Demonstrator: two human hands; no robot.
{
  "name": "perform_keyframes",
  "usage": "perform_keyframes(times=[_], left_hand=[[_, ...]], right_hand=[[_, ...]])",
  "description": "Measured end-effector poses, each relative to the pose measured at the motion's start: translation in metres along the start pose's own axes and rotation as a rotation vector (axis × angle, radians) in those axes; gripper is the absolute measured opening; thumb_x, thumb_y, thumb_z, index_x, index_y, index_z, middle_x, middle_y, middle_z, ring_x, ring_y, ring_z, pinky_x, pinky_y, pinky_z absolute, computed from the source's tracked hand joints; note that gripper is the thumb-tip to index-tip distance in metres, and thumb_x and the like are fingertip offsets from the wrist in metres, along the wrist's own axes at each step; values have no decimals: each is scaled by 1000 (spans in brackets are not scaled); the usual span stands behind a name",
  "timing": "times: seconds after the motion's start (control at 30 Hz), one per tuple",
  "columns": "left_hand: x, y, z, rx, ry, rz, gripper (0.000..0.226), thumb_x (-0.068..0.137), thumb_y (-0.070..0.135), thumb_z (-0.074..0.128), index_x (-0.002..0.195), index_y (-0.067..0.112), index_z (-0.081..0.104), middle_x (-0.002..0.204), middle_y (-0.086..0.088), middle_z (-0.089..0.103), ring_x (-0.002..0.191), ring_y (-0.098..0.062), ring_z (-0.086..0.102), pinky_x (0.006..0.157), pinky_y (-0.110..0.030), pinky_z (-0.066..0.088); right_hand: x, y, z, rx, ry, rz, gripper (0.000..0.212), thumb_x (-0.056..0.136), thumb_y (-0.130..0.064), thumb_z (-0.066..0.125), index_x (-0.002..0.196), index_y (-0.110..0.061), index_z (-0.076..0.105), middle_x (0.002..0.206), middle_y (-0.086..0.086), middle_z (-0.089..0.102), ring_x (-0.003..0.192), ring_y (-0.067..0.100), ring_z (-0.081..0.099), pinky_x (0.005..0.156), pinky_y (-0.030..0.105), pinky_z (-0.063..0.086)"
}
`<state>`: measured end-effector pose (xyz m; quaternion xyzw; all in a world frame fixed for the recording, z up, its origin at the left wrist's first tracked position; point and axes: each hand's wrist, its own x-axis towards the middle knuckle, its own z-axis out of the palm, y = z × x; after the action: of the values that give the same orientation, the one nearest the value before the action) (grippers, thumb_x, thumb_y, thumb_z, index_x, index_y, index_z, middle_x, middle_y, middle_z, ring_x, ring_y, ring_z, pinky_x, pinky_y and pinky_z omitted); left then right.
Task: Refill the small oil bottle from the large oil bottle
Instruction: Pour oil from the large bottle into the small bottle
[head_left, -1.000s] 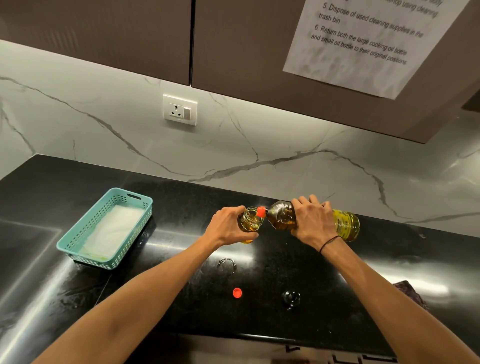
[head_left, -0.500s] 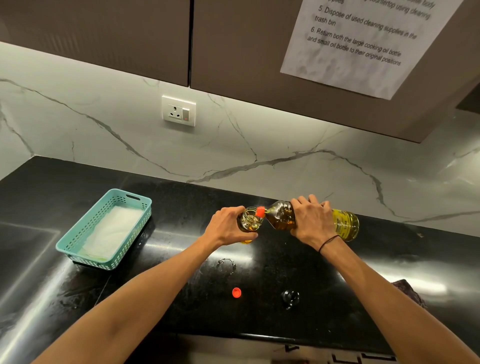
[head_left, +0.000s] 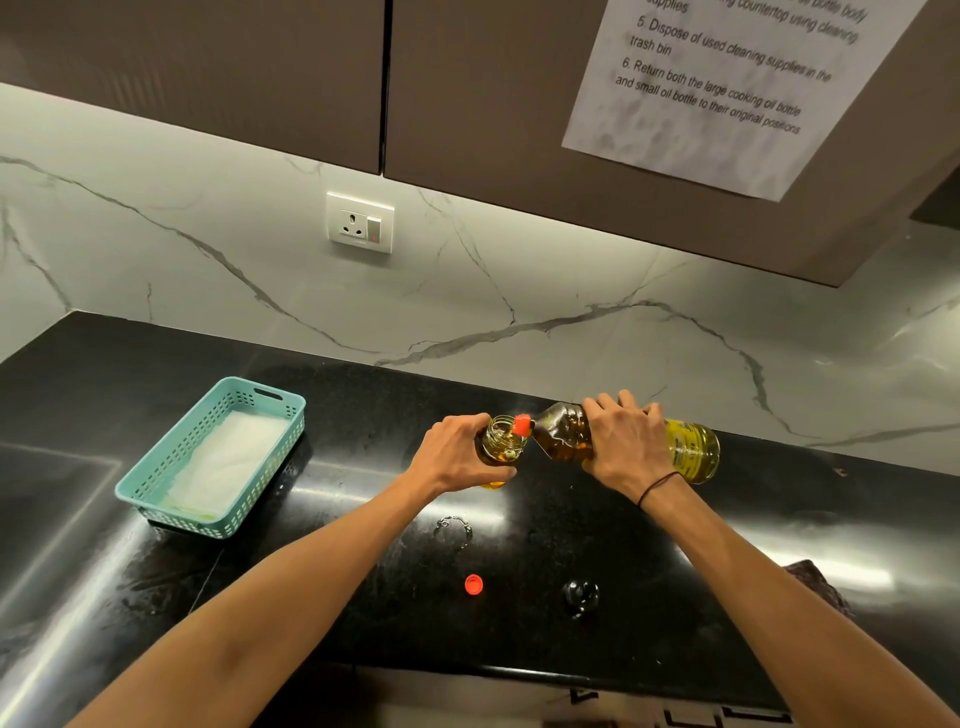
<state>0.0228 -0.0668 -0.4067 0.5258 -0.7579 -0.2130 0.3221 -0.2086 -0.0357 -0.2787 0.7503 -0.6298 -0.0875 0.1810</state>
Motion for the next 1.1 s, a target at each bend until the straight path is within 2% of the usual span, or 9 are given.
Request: perform_keyframes(times=[0.3,0.47,0.67,1.1], left_hand=[[-1,0,0,1,2,-9,61,75,65,86,109,19,66,96,5,72,80,-11,66,75,-26,59],[-2,1,-1,-4,10,-6,59,75,65,86,107,19,66,91,10,65,77,-9,63,70,-17,49],[-2,-1,0,4,14,-3,62,74,67,85,110,19,66,99,3,74,82,-11,67,77,-27,60],[-3,0,-1,12,18,4,62,74,67,85,108,19,65,96,4,73,80,-11,66,76,-27,60]], right_hand=[[-1,-1,-1,-1,0,-2,63,72,-54,84,120,-25,57,109,-1,63,104,23,57,86,45,49],[-1,0,-2,-9,3,-1,62,71,-53,84,119,-25,57,107,-1,63,103,23,57,85,44,48],[-2,1,-3,-12,8,-1,62,72,-53,84,120,-24,57,107,-1,63,103,23,57,86,45,49],[-3,0,-4,-23,17,-4,61,71,-53,85,117,-24,58,105,-1,63,101,23,57,85,44,48]])
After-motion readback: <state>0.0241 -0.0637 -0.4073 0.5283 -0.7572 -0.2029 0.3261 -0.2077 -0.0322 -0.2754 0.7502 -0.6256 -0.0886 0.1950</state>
